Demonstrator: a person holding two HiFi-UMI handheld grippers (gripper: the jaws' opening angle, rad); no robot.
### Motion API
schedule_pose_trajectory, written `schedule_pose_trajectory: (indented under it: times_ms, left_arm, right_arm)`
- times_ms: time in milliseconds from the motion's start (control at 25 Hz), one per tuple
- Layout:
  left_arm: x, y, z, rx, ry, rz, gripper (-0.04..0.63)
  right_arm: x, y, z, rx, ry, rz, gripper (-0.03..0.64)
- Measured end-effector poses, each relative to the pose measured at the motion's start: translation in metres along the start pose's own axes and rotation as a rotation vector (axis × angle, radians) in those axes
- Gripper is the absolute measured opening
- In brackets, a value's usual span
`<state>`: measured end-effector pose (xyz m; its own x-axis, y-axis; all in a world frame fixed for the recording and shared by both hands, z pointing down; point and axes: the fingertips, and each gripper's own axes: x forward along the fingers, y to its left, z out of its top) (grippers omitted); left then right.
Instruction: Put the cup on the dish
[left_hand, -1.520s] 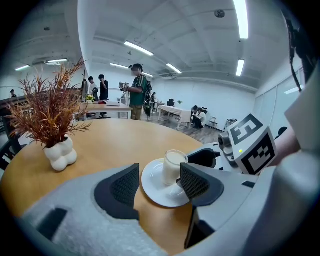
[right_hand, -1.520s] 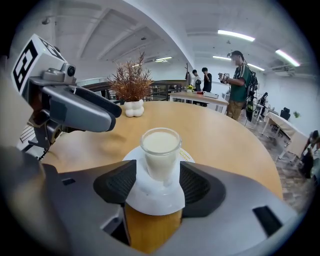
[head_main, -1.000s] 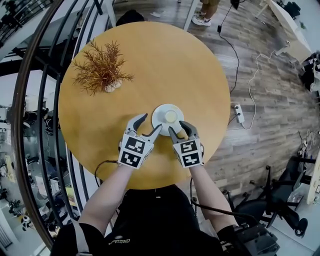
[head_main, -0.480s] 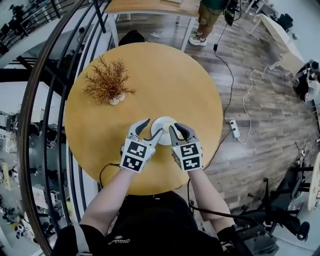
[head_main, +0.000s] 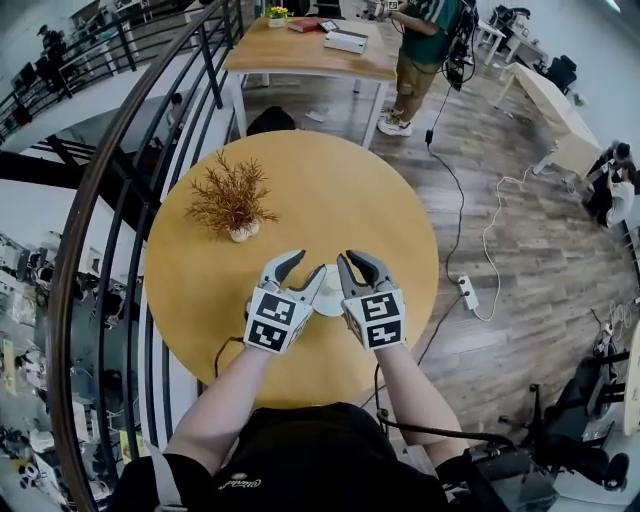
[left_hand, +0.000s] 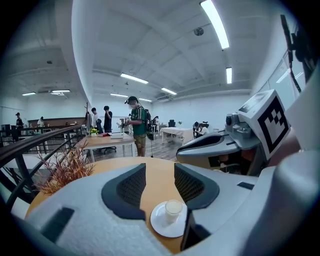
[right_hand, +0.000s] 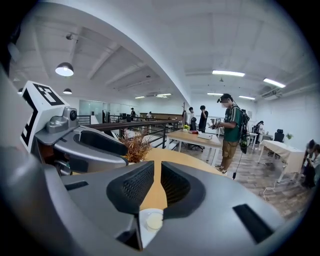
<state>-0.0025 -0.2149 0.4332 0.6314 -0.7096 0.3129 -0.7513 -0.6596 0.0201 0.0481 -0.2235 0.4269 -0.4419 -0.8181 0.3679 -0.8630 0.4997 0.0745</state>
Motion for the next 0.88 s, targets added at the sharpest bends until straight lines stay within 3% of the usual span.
schedule_pose_trajectory:
  times_ms: [400, 880]
  left_arm:
    - [-0.010, 0.003, 0.036, 0.029, -0.061, 0.015, 0.179]
    - [-0.012, 0.000, 0.035, 0.032, -0.059, 0.008, 0.179]
  right_arm:
    - [-0.014, 0.004, 0.033, -0.010, -0.065, -0.002, 0.037]
    - [-0.021, 0.006, 0.032, -0.015, -0.062, -0.004, 0.032]
